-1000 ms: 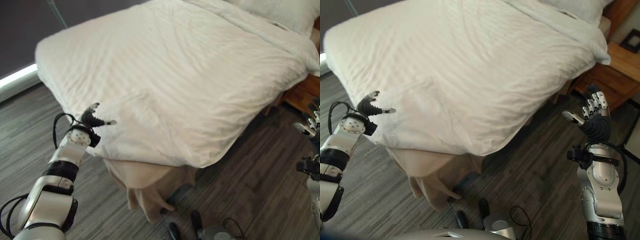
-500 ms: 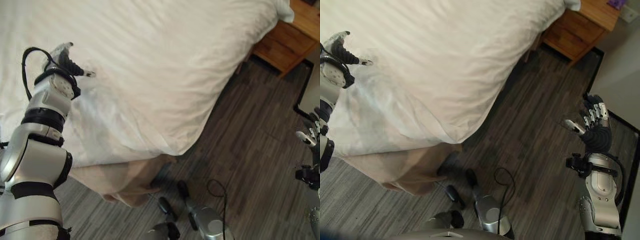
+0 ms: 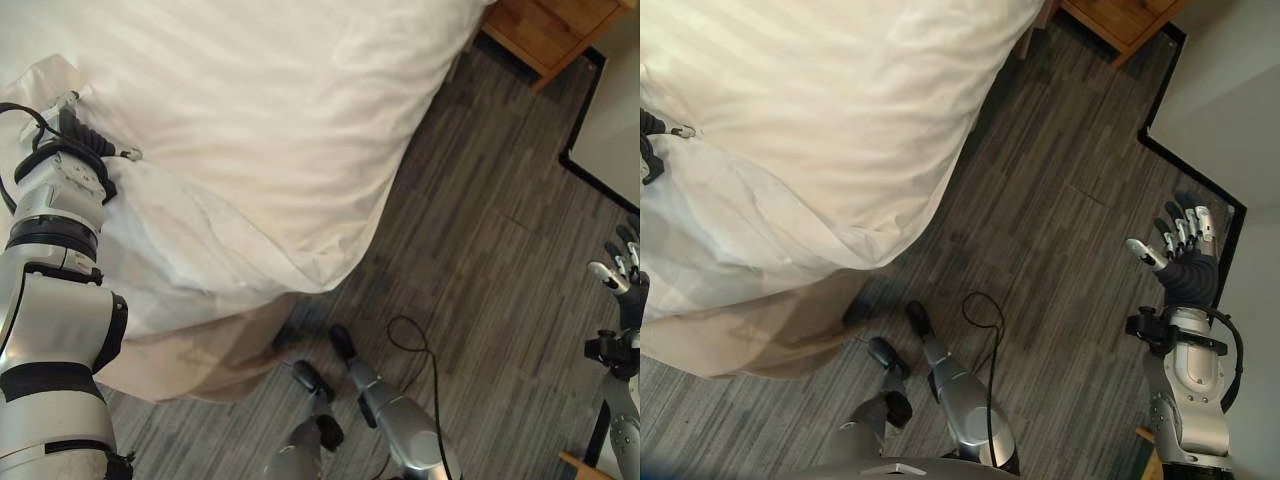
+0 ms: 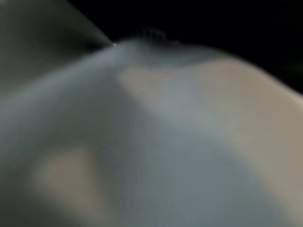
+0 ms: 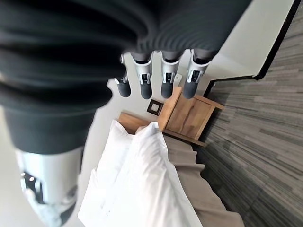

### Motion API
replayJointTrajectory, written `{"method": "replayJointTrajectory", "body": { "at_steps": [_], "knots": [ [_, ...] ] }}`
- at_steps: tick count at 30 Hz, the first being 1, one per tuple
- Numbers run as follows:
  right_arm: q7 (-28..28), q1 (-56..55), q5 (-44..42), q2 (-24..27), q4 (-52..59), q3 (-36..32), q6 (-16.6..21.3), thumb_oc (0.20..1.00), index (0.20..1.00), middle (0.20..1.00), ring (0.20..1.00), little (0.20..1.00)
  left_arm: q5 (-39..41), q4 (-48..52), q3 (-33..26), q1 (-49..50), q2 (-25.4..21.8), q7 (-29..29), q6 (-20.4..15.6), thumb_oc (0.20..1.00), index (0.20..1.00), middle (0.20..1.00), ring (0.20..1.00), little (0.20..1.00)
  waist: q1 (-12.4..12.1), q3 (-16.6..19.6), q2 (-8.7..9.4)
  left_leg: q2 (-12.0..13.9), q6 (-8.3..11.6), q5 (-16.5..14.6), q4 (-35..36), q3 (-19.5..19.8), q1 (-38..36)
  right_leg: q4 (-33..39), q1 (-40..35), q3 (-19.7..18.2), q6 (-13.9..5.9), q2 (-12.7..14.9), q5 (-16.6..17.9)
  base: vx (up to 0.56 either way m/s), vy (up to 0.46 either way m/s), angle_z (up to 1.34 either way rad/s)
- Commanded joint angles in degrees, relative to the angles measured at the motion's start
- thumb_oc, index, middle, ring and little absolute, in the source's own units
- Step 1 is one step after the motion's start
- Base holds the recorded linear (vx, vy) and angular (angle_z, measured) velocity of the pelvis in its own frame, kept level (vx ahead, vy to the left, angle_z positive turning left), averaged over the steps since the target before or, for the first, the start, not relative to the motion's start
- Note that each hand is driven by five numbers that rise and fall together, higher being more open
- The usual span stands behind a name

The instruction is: Making the bed.

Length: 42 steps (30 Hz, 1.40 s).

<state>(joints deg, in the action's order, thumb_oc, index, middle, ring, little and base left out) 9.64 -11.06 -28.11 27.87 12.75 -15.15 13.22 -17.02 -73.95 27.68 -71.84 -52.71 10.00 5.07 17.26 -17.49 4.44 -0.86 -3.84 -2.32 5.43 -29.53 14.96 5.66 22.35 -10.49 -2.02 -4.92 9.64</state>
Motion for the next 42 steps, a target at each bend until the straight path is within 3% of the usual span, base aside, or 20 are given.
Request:
{"method": "replayJointTrajectory", "body": {
  "at_steps": [1, 3, 4, 5, 13, 18, 22, 24, 25, 26, 29, 35, 42],
  "knots": [
    [0.35, 0.75, -1.21, -0.68, 2.41, -5.94, 3.85, 1.000, 1.000, 1.000, 1.000, 1.000, -3.98, -1.81, 1.65, -1.20, -4.97, 1.24, 2.17, 1.000, 1.000, 1.000, 1.000, 1.000, -1.94, -1.29, -1.60, 0.86, 2.55, -1.21, -0.43, 4.38, -3.41, -0.66, -3.66, 4.69, -5.89, 2.11, -3.41, 0.02, 0.003, 0.03],
    [-0.23, 1.12, -1.83, 0.17, 2.56, -6.12, 3.86, 1.000, 1.000, 1.000, 1.000, 1.000, -3.78, -2.48, 0.59, 0.65, -4.47, -0.01, 2.08, 1.000, 1.000, 1.000, 1.000, 1.000, -2.27, -1.52, -1.87, 0.82, 2.53, -1.26, -0.43, 5.50, -3.08, -0.66, -3.57, 5.63, -5.62, 2.32, -3.82, 0.02, 0.000, 0.07],
    [-0.38, 1.16, -1.85, 0.28, 2.83, -6.15, 3.85, 1.000, 1.000, 1.000, 1.000, 1.000, -3.54, -2.72, 0.12, 1.20, -4.13, -0.35, 2.12, 0.652, 0.652, 0.652, 0.652, 0.652, -2.44, -1.57, -1.78, 0.78, 2.53, -1.24, -0.43, 5.70, -2.92, -0.66, -3.47, 5.67, -5.59, 2.32, -3.84, 0.01, -0.001, 0.04],
    [-0.50, 1.36, -1.86, 0.69, 3.01, -6.19, 3.78, 1.000, 1.000, 1.000, 1.000, 1.000, -3.42, -2.74, -0.03, 1.61, -3.74, -0.85, 2.18, 0.200, 0.200, 0.200, 0.200, 0.200, -2.41, -1.51, -1.80, 0.78, 2.54, -1.25, -0.43, 5.85, -2.79, -0.66, -3.39, 5.78, -5.54, 2.31, -3.85, 0.01, -0.001, 0.06],
    [0.00, 2.09, -1.99, 0.85, 3.28, -7.37, 4.22, 1.000, 1.000, 1.000, 1.000, 1.000, 2.42, -1.69, -5.72, 7.31, 1.71, -1.49, 1.28, 0.200, 0.200, 0.200, 0.200, 0.200, -2.80, -1.84, -1.35, 0.84, 2.66, -0.99, -0.43, 7.27, -2.25, -0.66, -3.22, 6.65, -5.14, 2.32, -3.96, 0.00, -0.014, 0.09],
    [0.45, 1.68, -0.66, 0.40, 3.09, -7.58, 3.41, 1.000, 1.000, 1.000, 1.000, 1.000, 3.90, 2.78, -12.36, 21.11, 4.88, -1.23, -0.19, 0.200, 0.200, 0.200, 0.200, 0.200, -4.19, -2.27, -1.65, 0.79, 2.80, -1.18, -0.43, 8.05, -4.24, -0.66, -5.27, 6.93, -4.64, 2.27, -4.72, -0.01, -0.027, 0.00],
    [0.93, 1.95, 0.83, 1.15, 2.35, -8.76, 2.05, 1.000, 1.000, 1.000, 1.000, 1.000, 2.11, 9.27, -19.01, 41.07, 9.98, -3.61, -0.47, 0.200, 0.200, 0.200, 0.200, 0.200, -6.31, -1.48, -3.04, 0.50, 2.83, -1.22, -0.43, 8.95, -6.47, -0.66, -7.89, 7.66, -3.81, 2.65, -5.70, 0.00, -0.045, -0.08],
    [1.10, 2.66, 0.99, 1.59, 1.38, -9.17, 1.42, 1.000, 1.000, 1.000, 1.000, 1.000, 0.71, 12.04, -20.99, 51.55, 14.87, -5.75, -0.36, 0.200, 0.200, 0.200, 0.200, 0.200, -7.39, -0.93, -4.01, 0.38, 2.85, -1.33, -0.43, 9.78, -7.85, -0.66, -9.59, 8.29, -3.28, 2.75, -6.45, 0.00, -0.054, 0.10],
    [0.67, 3.09, 1.39, 1.91, 0.77, -9.26, 0.61, 1.000, 1.000, 1.000, 1.000, 1.000, -1.55, 10.80, -21.22, 58.59, 19.20, -7.19, -0.14, 0.200, 0.200, 0.200, 0.200, 0.200, -8.26, -0.07, -4.83, 0.28, 2.78, -1.64, -0.43, 10.54, -9.14, -0.66, -11.25, 8.91, -2.85, 2.86, -7.25, 0.00, -0.048, 0.20],
    [0.67, 3.06, 1.37, 2.01, 0.77, -9.21, 0.62, 1.000, 1.000, 1.000, 1.000, 1.000, -1.59, 10.83, -21.30, 58.71, 19.29, -7.16, -0.16, 0.200, 0.200, 0.200, 0.200, 0.200, -8.22, 0.01, -4.85, 0.27, 2.78, -1.54, -0.43, 10.48, -9.07, -0.66, -11.17, 8.88, -2.81, 2.88, -7.18, 0.01, -0.041, 0.29],
    [-0.21, 3.42, 2.26, 2.60, -0.36, -8.99, -0.20, 1.000, 1.000, 1.000, 1.000, 1.000, -6.99, 4.42, -20.25, 69.51, 27.79, -9.99, -0.02, 0.200, 0.200, 0.200, 0.200, 0.200, -9.83, 2.32, -6.46, -0.01, 2.60, -2.02, -0.43, 12.51, -12.08, -1.41, -14.82, 10.46, -1.96, 3.01, -9.24, 0.01, -0.045, 0.31],
    [-0.42, 2.33, 3.92, 3.47, -1.99, -10.27, -1.00, 1.000, 1.000, 1.000, 1.000, 1.000, -11.19, -0.61, -18.59, 77.20, 34.80, -12.16, -0.87, 0.200, 0.200, 0.200, 0.200, 0.200, -11.38, 5.84, -7.44, -0.46, 2.63, -1.90, -0.43, 15.46, -15.12, -2.93, -18.66, 12.90, -1.02, 3.41, -11.43, -0.01, -0.057, 0.29],
    [0.65, 0.54, 4.24, 1.47, -2.68, -12.79, -1.20, 1.000, 1.000, 1.000, 1.000, 1.000, -13.46, -1.48, -15.66, 80.28, 40.39, -13.65, -2.04, 0.200, 0.200, 0.200, 0.200, 0.200, -12.86, 9.34, -6.78, -1.01, 2.76, -1.28, -0.43, 18.46, -17.39, -1.78, -22.97, 15.80, -0.61, 3.64, -12.01, -0.03, -0.051, 0.32]
  ]
}}
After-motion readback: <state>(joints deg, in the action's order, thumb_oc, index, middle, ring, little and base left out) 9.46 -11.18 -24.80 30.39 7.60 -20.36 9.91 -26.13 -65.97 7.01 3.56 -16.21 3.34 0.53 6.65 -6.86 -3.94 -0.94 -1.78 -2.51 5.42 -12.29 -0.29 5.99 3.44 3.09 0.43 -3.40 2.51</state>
